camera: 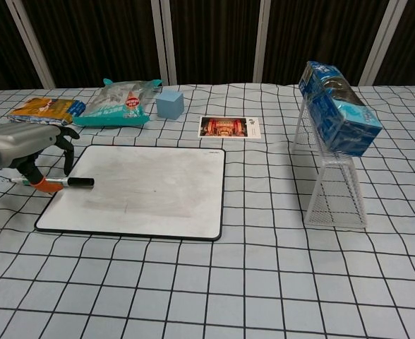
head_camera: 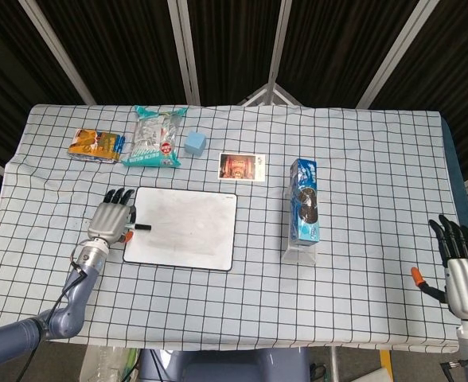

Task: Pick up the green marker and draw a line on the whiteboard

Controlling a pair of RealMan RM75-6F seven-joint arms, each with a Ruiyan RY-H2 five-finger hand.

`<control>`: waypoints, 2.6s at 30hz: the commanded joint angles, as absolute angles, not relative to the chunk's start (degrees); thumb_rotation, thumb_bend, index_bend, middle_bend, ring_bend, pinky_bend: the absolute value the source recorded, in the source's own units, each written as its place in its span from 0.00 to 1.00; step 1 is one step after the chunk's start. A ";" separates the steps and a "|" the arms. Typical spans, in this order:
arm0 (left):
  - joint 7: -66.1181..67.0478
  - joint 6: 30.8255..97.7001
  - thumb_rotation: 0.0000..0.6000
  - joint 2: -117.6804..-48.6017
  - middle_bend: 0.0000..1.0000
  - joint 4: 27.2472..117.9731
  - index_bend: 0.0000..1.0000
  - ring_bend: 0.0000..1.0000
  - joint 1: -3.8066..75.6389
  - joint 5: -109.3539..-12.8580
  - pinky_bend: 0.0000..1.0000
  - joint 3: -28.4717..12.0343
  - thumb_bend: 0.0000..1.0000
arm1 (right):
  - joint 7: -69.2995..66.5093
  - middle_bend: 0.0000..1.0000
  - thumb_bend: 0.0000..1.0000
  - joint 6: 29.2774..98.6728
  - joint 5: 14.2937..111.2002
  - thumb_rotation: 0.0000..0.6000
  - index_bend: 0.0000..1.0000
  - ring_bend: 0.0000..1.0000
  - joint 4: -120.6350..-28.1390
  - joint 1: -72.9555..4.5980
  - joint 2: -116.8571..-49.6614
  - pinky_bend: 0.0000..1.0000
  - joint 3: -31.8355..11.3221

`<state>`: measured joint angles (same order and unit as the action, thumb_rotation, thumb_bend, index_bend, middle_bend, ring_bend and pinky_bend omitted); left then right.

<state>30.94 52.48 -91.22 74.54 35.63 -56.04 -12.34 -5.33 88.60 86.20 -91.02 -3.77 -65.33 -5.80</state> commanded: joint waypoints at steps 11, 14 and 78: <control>30.78 51.87 1.00 -91.13 0.04 73.19 0.44 0.00 36.59 -53.85 0.00 -11.39 0.47 | -5.25 0.00 0.30 88.35 86.17 1.00 0.00 0.00 -91.34 -3.89 -65.46 0.00 -5.85; 30.67 51.54 1.00 -91.38 0.04 72.76 0.46 0.00 36.83 -53.15 0.00 -11.21 0.47 | -5.13 0.00 0.30 88.19 86.15 1.00 0.00 0.00 -91.46 -3.95 -65.45 0.00 -5.84; -29.55 53.13 1.00 -109.23 0.21 64.76 0.71 0.00 41.01 -65.84 0.00 -22.94 0.52 | -7.77 0.00 0.30 87.52 85.82 1.00 0.00 0.00 -91.35 -3.97 -65.32 0.00 -5.79</control>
<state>-29.38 53.26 -109.13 64.97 40.91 -65.80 -22.98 -7.78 87.54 85.84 -91.35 -3.97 -65.31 -5.79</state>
